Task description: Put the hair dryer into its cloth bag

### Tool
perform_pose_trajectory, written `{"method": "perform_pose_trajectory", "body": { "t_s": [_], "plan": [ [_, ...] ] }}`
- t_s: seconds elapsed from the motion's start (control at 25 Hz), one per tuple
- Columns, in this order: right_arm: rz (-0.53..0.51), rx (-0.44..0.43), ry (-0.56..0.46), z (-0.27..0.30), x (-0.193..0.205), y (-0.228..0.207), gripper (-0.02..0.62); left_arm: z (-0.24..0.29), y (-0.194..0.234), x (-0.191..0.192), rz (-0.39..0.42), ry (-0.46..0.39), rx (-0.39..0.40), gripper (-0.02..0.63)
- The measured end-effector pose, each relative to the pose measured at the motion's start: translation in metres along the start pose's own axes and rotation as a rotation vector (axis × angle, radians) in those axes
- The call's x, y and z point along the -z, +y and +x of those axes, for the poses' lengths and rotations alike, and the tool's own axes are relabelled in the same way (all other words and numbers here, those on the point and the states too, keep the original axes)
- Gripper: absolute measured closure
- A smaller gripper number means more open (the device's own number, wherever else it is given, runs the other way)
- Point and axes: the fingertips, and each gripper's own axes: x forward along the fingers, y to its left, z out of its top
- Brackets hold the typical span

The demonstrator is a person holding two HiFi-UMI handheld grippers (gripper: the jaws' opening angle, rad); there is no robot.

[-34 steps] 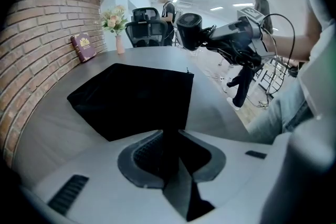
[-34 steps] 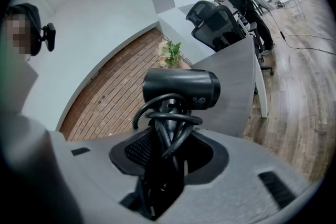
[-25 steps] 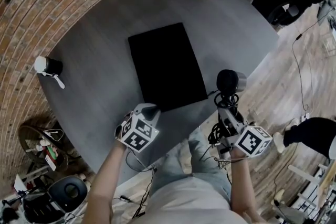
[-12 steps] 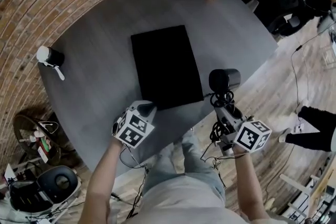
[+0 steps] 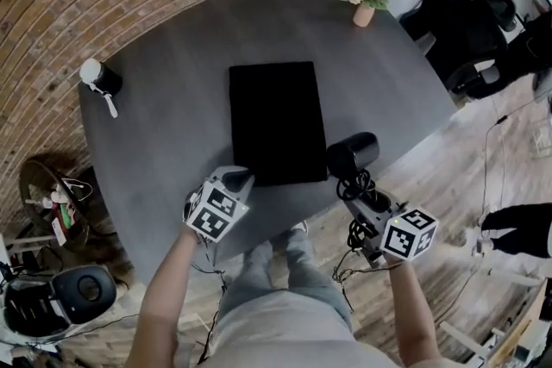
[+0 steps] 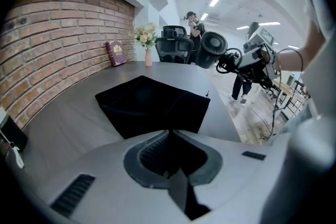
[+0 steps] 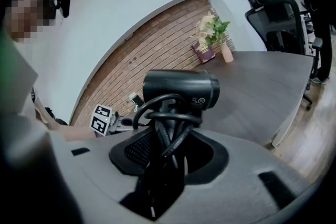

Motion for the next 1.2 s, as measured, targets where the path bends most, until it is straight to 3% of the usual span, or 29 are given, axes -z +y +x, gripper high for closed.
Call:
{"method": "perform_pose_trajectory", "body": {
  "t_s": [0.68,1.2],
  "plan": [
    [-0.317,-0.368,0.309,0.005,0.037,0.040,0.437,-0.009,0.001,-0.022,-0.114,-0.109,-0.109,0.588],
    [-0.489,-0.537,0.467,0.005,0.079,0.072,0.437,-0.014,-0.004,-0.034,-0.139,-0.139,-0.147,0.588]
  ]
}}
